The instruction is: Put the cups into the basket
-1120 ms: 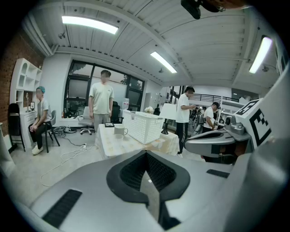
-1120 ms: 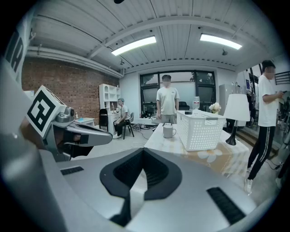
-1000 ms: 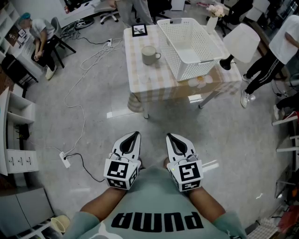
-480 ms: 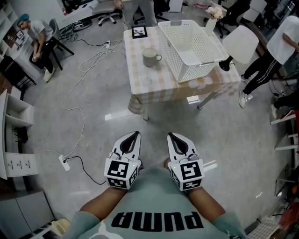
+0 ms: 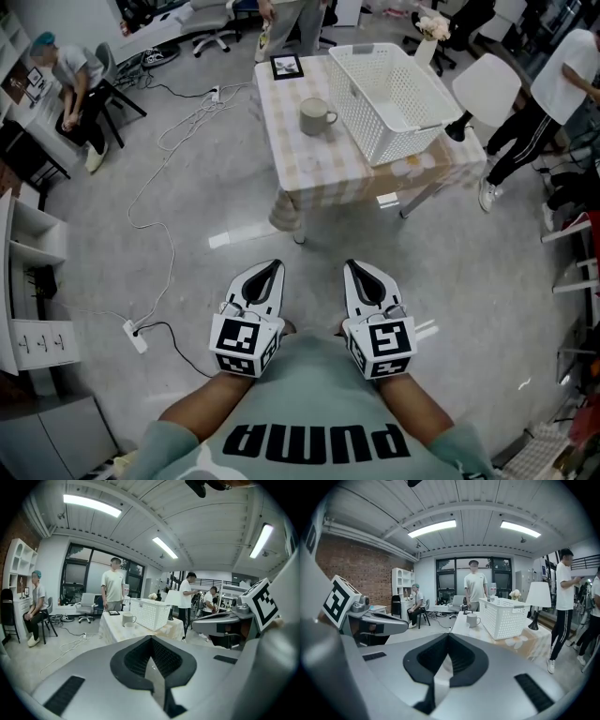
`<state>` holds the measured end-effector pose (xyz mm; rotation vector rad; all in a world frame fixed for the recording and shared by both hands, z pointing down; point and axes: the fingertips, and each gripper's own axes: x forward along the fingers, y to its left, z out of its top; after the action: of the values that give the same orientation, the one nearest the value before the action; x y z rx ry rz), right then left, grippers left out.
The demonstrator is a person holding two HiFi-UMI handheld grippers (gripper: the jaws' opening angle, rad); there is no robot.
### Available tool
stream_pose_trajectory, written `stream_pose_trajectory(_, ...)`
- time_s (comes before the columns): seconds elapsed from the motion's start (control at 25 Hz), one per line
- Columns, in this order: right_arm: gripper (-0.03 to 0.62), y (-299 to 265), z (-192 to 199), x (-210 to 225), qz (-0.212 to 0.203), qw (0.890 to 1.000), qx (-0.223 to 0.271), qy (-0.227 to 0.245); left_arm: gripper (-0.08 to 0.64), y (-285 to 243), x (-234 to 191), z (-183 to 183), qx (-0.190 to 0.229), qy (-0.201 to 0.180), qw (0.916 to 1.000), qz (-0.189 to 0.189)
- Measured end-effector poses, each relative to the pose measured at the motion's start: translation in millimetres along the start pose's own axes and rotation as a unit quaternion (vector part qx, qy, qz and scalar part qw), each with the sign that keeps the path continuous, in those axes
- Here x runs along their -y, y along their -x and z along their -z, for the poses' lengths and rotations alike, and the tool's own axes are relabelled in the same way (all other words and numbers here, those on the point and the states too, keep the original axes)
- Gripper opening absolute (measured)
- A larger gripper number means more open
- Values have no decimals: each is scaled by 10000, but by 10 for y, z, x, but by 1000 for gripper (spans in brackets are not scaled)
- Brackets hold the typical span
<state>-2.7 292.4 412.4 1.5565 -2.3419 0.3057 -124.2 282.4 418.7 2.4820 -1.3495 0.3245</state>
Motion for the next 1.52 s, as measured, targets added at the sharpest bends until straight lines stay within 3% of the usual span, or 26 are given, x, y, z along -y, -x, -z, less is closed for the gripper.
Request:
stream_pose_trajectory(0.48, 12, -135, -138, -270, 212, 9997, -91, 4, 2, 124, -295, -91, 179, 133, 9996, 175)
stream_pose_trajectory(0.84, 12, -559, -220, -87, -85, 9996, -81, 239, 2, -188, -521, -182, 191, 228, 9994, -195)
stream_pose_trajectory(1.52, 12, -1557, -603, 793, -883, 9952, -188, 382, 2, -1252, -791, -733, 102, 319, 9934, -1099)
